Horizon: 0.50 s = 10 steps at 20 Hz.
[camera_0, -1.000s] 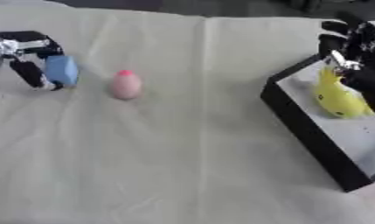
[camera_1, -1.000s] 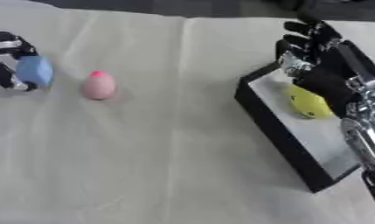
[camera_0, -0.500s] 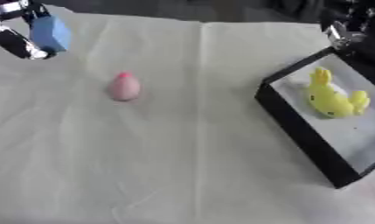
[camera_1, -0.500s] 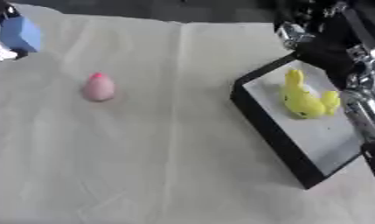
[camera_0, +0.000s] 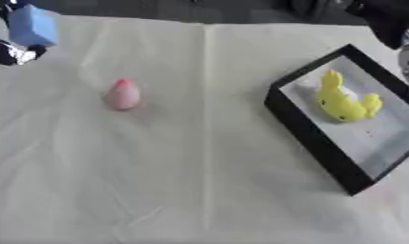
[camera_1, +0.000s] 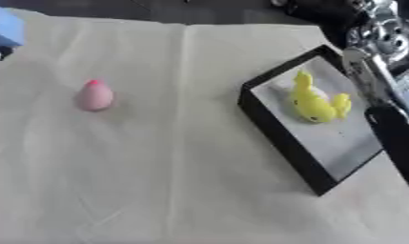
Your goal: Pick up the objects with one hand, pass them to the other hand, and then place them into the box on the other side of the table.
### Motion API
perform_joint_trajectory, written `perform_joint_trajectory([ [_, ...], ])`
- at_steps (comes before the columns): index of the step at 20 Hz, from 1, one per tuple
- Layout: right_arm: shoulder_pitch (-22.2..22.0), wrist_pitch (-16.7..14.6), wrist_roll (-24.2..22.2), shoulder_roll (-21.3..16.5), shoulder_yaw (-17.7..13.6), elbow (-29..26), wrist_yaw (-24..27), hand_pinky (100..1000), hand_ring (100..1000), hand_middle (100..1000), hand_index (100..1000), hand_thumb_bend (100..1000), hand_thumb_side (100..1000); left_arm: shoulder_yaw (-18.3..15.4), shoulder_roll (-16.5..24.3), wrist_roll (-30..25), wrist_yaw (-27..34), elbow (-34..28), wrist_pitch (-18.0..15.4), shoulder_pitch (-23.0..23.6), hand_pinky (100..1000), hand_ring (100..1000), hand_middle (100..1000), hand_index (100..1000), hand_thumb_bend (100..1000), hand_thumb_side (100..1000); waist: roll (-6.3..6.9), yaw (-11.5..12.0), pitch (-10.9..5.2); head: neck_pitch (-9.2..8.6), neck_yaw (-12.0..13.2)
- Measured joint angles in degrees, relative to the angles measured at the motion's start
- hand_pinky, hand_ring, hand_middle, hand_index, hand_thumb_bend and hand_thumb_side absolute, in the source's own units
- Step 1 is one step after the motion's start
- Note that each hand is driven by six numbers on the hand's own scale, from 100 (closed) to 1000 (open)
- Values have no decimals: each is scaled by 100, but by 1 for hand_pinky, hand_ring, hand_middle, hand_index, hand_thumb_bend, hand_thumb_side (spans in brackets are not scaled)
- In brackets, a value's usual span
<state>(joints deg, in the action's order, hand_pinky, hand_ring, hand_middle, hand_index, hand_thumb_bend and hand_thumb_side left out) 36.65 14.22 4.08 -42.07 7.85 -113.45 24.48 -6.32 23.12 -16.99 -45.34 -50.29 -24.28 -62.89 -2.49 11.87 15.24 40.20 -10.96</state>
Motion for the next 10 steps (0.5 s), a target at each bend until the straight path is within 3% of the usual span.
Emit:
perform_joint_trajectory([
  [4,448,350,-218,96,364,177,-4,996,1000,1000,1000,167,350,-37,-355,355,79,-580,-261,385,729,497,460,635,149,100,13,35,-35,53,-106],
  [10,1042,871,-485,629,981,871,-186,998,1000,1000,1000,188,377,-30,-930,876,-209,-1426,-498,847,718,505,471,629,183,100,33,57,-38,114,-272],
])
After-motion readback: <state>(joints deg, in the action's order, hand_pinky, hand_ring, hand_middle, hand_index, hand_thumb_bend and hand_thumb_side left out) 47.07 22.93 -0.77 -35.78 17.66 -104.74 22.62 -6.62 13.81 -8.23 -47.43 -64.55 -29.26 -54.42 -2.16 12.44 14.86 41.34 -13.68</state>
